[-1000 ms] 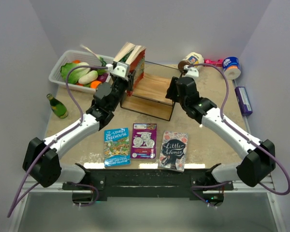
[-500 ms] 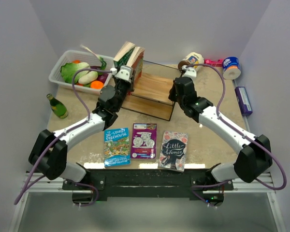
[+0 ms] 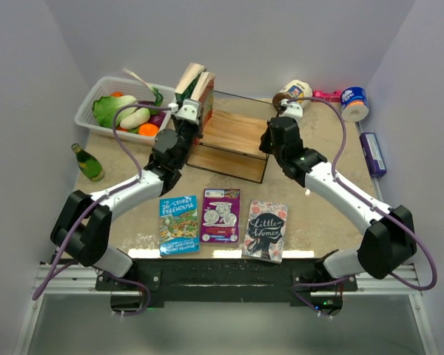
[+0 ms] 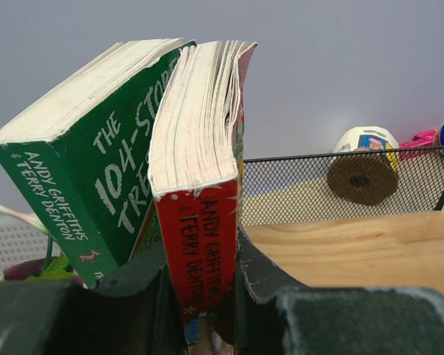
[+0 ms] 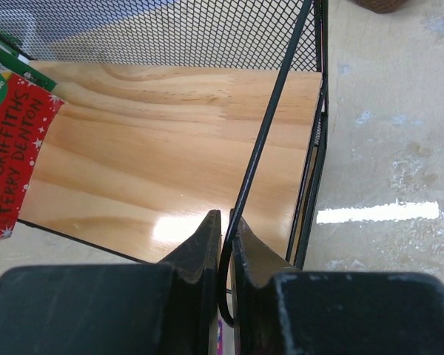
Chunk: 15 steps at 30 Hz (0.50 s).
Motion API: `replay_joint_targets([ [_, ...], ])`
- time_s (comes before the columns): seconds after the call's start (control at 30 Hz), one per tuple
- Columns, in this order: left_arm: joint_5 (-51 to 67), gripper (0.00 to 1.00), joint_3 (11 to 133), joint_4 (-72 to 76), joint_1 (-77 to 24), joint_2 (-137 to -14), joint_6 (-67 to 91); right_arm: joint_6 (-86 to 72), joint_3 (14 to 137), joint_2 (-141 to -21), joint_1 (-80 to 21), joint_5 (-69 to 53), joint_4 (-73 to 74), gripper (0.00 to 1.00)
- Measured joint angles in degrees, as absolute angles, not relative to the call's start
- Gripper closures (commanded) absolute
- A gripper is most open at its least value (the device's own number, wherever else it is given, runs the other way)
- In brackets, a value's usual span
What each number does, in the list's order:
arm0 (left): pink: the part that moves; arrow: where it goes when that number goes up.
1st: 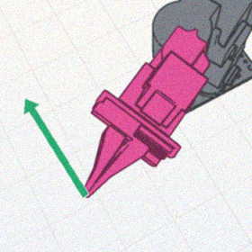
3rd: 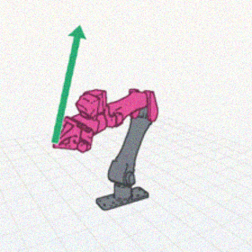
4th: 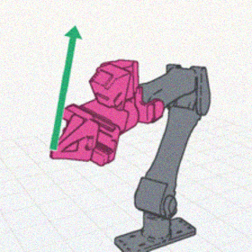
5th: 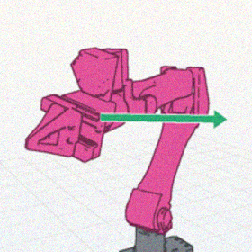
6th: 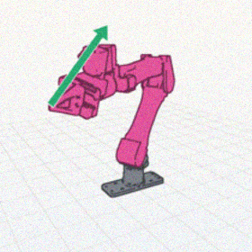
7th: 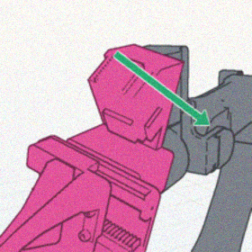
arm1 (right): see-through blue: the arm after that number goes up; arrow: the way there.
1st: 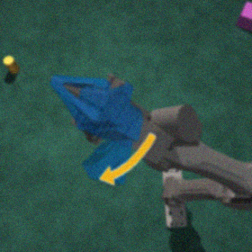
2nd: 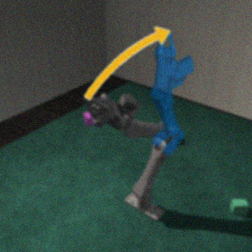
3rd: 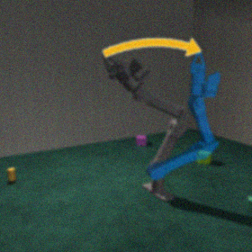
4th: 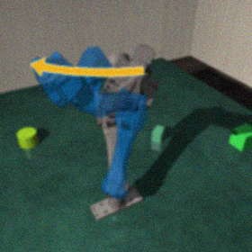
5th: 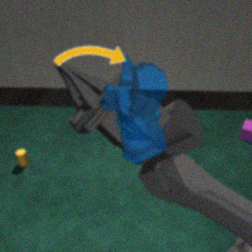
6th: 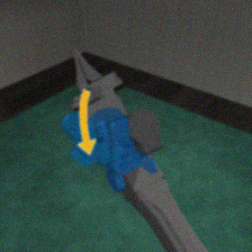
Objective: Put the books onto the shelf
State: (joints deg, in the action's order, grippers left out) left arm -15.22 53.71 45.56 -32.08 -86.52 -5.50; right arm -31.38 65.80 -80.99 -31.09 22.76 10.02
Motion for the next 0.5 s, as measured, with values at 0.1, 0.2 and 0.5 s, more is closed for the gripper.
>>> replay_joint_targets([
  [0.1,-15.25,1.0,53.71,46.35,-31.4,-87.02,-5.1,-31.24,65.54,-80.99,-31.09,22.63,9.43,1.0],
  [0.2,-15.25,1.0,53.78,47.22,-30.89,-87.61,-4.95,-31.05,65.39,-81.01,-31.09,22.28,8.95,1.0],
  [0.5,-15.51,0.88,56.38,48.18,-30.55,-90.59,-4.69,-31.03,65.1,-81.01,-30.83,21.34,8.23,1.0],
])
